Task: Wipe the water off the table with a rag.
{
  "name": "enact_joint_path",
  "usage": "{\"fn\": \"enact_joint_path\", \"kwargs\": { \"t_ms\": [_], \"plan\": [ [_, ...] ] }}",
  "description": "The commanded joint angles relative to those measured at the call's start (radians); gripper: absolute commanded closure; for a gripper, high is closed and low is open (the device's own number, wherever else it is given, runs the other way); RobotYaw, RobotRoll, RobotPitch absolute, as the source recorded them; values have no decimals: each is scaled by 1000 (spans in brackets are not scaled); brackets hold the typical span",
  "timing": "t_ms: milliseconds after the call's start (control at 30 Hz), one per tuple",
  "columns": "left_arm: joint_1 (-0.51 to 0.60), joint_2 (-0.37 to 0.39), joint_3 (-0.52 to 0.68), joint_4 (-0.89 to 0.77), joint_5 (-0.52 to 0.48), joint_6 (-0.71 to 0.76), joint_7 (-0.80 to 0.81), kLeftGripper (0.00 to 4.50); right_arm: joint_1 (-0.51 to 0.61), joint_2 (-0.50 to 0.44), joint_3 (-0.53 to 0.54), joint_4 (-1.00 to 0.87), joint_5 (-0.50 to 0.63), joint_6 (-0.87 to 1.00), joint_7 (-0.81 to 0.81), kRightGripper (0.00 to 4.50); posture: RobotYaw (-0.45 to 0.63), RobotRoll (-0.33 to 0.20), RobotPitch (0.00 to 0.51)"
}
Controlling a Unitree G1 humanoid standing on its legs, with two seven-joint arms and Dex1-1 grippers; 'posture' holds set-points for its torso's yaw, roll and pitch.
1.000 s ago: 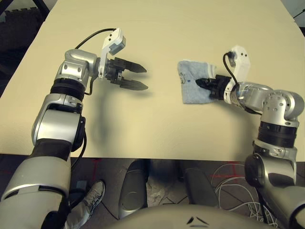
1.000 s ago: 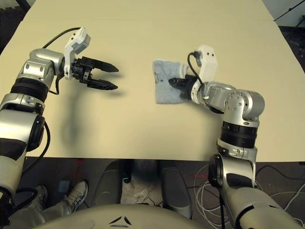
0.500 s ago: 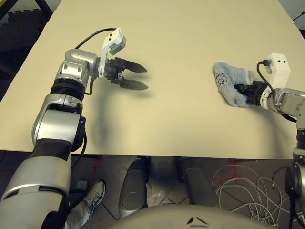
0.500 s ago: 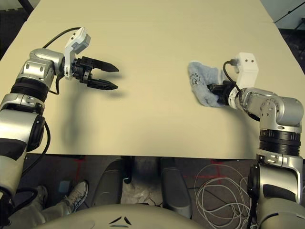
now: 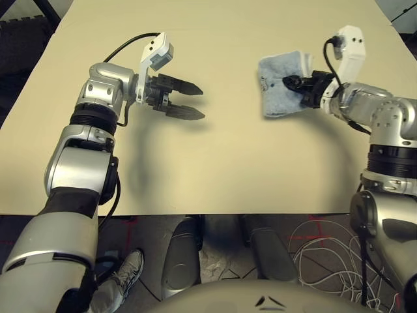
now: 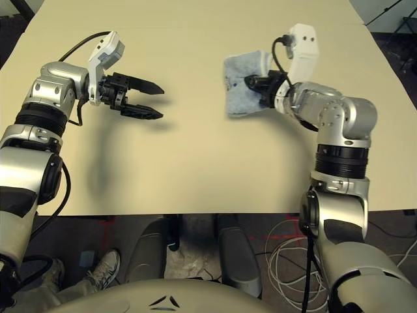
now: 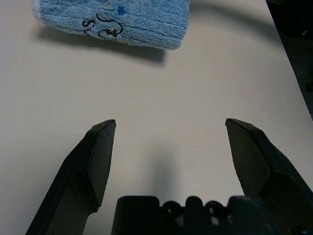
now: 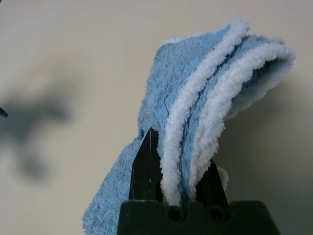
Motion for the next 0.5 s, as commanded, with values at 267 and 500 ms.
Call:
{"fn": "enact_joint_path", "kwargs": {
  "t_ms": [267, 500],
  "plan": [
    [-17, 5, 23, 36, 38, -9, -8, 0, 77, -218, 63, 294, -146, -236, 148, 4476, -58, 0, 276],
    [-22, 4, 38, 59, 56, -19, -8, 0, 39, -291, 56, 517, -227, -392, 185, 4476, -55, 0, 275]
  ]
}}
